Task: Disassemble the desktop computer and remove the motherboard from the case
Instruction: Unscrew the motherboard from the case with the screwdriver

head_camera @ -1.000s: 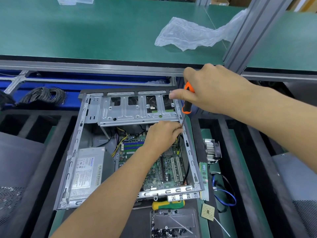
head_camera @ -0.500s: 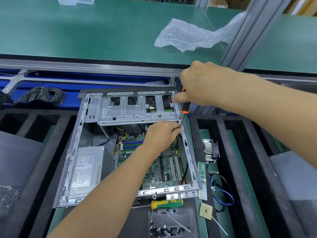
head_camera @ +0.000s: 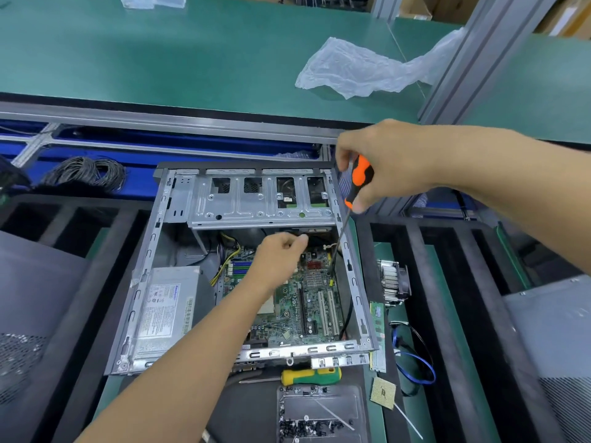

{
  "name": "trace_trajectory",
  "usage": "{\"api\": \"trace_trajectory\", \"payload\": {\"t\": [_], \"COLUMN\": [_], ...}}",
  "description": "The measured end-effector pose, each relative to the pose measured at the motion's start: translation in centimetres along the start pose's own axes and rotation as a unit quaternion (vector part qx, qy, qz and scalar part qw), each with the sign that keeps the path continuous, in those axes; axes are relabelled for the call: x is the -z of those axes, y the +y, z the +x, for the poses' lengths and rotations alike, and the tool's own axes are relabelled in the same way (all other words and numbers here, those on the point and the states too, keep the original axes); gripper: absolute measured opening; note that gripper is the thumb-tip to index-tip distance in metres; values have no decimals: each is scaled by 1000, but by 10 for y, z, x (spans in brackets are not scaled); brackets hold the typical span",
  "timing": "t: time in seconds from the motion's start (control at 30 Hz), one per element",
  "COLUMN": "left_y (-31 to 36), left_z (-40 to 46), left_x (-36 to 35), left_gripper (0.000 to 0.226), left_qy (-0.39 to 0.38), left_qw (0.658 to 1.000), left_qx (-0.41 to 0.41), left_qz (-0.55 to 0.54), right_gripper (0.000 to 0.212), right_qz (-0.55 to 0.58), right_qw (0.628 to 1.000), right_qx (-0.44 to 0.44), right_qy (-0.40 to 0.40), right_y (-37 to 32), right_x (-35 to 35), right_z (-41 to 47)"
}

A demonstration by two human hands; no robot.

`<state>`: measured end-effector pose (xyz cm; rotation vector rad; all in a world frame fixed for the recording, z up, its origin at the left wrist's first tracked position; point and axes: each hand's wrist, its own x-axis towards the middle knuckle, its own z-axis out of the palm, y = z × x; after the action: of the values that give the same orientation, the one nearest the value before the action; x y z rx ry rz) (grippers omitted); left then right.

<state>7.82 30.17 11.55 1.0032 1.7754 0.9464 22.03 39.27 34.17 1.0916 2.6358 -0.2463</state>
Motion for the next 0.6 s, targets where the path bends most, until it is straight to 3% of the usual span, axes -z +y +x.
{"api": "trace_trajectory", "payload": {"t": [0.07, 0.1, 0.17, 0.2, 0.47, 0.6], "left_y": [-8, -12, -20, -24, -48, -54], "left_z": [-4, -6, -11, -14, -20, -18], "left_x": [8, 12, 17, 20, 24, 24], "left_gripper": [26, 26, 29, 32, 13, 16], "left_qy": [-29, -37, -45, -46, -28, -6], "left_qw": [982, 971, 964, 963, 948, 978], "left_qx": [119, 152, 175, 175, 181, 154], "left_qz": [-142, -182, -197, -200, -262, -140], "right_gripper": [57, 49, 28, 30, 36, 31], "right_qz": [-30, -85, -181, -187, -45, 20], "right_qw": [999, 995, 982, 981, 998, 1000], "right_qx": [-40, -49, -42, -41, 2, 10], "right_qy": [9, 13, 18, 25, 47, 14], "right_y": [-4, -9, -17, -19, 1, 8], "right_x": [-2, -4, -4, -5, 2, 2], "right_z": [-1, -1, 1, 4, 5, 5]}}
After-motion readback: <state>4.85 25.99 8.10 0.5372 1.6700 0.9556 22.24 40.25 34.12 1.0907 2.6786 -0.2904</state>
